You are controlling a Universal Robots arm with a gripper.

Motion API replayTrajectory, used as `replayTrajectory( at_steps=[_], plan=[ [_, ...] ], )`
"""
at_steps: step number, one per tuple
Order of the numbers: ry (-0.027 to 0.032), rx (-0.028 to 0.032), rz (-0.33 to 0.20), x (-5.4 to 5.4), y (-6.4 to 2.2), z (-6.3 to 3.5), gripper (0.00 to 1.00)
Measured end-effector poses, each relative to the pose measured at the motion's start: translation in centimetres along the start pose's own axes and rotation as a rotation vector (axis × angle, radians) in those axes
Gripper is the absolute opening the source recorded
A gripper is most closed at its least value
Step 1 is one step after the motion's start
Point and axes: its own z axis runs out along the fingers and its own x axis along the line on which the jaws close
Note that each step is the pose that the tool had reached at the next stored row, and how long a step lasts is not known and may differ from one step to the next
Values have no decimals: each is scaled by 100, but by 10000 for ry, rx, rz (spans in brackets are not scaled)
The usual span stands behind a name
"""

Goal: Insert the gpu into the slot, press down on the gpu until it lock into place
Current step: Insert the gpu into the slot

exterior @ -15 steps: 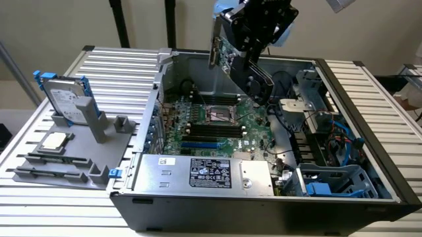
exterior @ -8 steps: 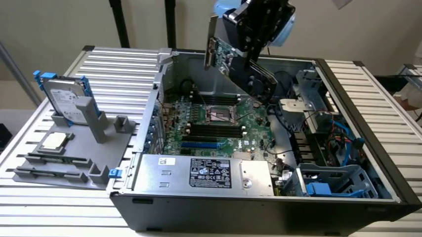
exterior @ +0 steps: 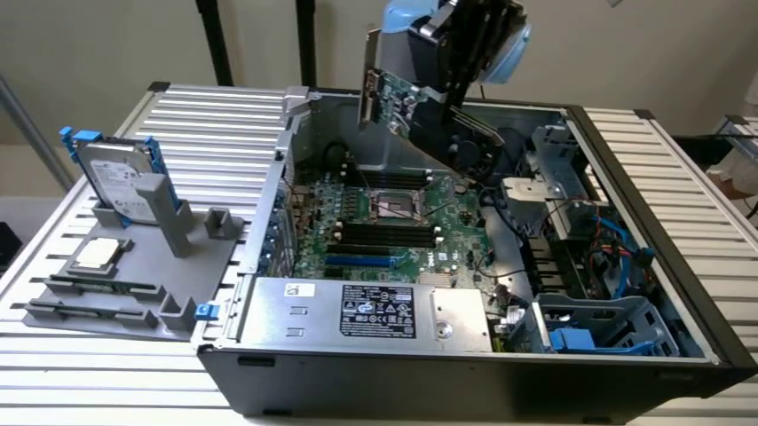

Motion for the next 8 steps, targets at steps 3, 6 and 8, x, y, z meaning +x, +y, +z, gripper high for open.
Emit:
replayTrajectory(
  at_steps=[3,6,8],
  plan=[
    [41,22,-538,0,0,-8,26],
    [84,44,-1081,1,1,-17,26],
    [110,58,-1440,1,2,-23,26]
  ],
)
